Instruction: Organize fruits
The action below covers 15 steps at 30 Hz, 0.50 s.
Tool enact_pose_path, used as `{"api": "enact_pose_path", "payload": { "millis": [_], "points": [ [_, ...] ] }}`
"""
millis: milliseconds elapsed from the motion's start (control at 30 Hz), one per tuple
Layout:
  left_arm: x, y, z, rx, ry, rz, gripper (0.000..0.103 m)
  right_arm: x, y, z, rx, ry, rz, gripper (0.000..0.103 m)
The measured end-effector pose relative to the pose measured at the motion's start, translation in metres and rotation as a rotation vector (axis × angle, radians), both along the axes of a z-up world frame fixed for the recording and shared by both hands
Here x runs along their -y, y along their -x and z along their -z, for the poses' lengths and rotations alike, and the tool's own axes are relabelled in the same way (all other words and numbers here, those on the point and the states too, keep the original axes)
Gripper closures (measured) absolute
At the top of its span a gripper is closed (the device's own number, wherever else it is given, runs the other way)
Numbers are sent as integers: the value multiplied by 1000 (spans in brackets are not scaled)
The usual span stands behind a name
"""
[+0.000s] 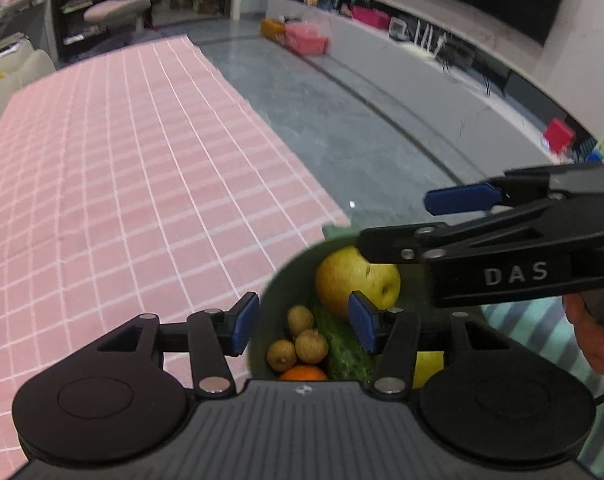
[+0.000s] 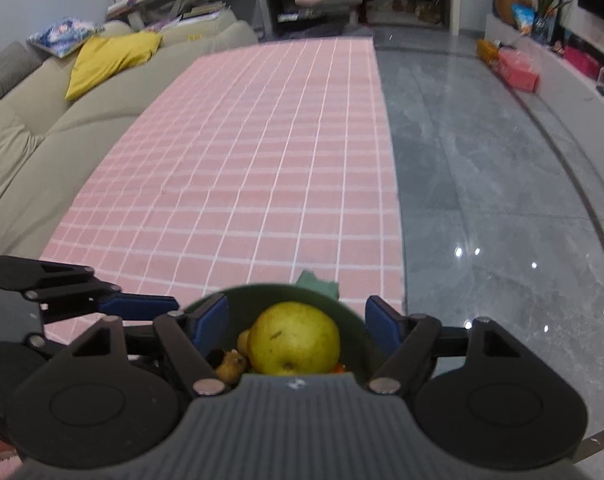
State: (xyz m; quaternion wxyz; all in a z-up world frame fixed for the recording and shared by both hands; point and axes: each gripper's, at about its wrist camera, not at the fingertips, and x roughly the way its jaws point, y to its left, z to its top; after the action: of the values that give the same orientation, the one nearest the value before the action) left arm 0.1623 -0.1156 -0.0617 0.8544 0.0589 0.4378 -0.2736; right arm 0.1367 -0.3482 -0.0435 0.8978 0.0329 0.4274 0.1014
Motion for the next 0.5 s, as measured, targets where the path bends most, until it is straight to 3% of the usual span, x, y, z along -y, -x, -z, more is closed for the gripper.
{"api": "enact_pose_path", "payload": {
  "millis": [200, 433, 500],
  "points": [
    [-16, 20, -41, 127, 17, -66, 42, 0, 31, -41, 130, 32, 33, 29],
    [-35, 60, -85, 308, -30, -174, 42, 0, 78, -72, 245, 40, 48, 29],
    [-37, 76, -95, 381, -67, -187, 37, -2, 93, -76, 269, 31, 59, 29]
  ]
}}
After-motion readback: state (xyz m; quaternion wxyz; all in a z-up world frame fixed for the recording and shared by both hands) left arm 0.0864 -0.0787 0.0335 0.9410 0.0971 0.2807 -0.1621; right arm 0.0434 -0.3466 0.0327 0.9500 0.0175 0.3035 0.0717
